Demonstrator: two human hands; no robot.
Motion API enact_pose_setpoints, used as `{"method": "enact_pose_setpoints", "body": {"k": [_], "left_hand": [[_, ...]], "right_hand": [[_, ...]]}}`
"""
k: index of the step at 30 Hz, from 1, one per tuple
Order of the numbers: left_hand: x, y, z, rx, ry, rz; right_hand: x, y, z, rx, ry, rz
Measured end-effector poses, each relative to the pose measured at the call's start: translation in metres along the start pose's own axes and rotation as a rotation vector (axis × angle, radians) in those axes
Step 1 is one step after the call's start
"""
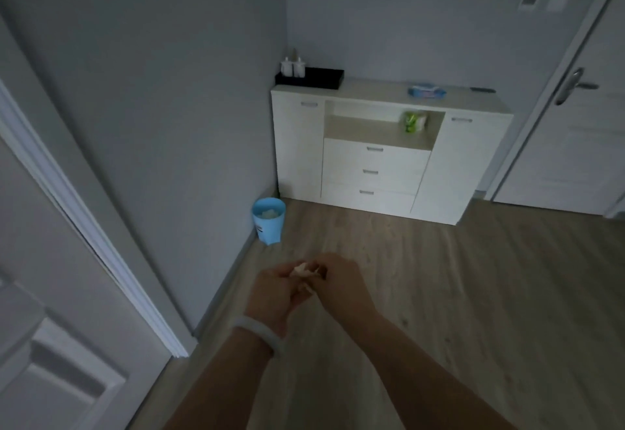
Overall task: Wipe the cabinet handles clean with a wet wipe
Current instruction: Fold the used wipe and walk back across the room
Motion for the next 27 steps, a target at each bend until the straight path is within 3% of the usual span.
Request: {"method": "enact_pose_setpoints", "body": {"k": [5, 10, 14, 17, 21, 24, 27], "left_hand": [[-0.117, -0.008, 0.014, 0.093, -0.018, 0.031], [-0.26, -0.012, 0.03, 0.404, -0.094, 0.05], [-0.342, -0.011, 0.058, 0.354, -0.118, 0.034], [-0.392, -0.003, 0.067, 0.376, -0.189, -0.016], [-0.446, -0.004, 0.077, 0.403, -0.247, -0.065], [-0.502, -0.018, 0.068, 0.417, -0.262, 0.036], [-0.558, -0.022, 0.059, 0.391, -0.269, 0.144]], "right_hand": [[-0.135, 0.015, 0.012, 0.054, 0.057, 0.084], [-0.247, 0.042, -0.02, 0.04, -0.009, 0.039], [-0.322, 0.061, -0.051, 0.092, -0.092, 0.06], [-0.382, 0.071, -0.04, -0.072, 0.088, 0.072], [-0.445, 0.081, -0.02, -0.162, 0.172, 0.047], [-0.505, 0.086, -0.001, -0.141, 0.24, 0.095], [-0.556, 0.105, 0.004, -0.166, 0.171, 0.011]]}}
Point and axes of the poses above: each hand's wrist, its own x-axis away from the middle knuckle, its own y-axis out of the palm, z = x × y, the point moved 3 cm from there along -x, towards the middle knuckle, and after that the axes turned 9 degrees about y, right-handed, at the moved point
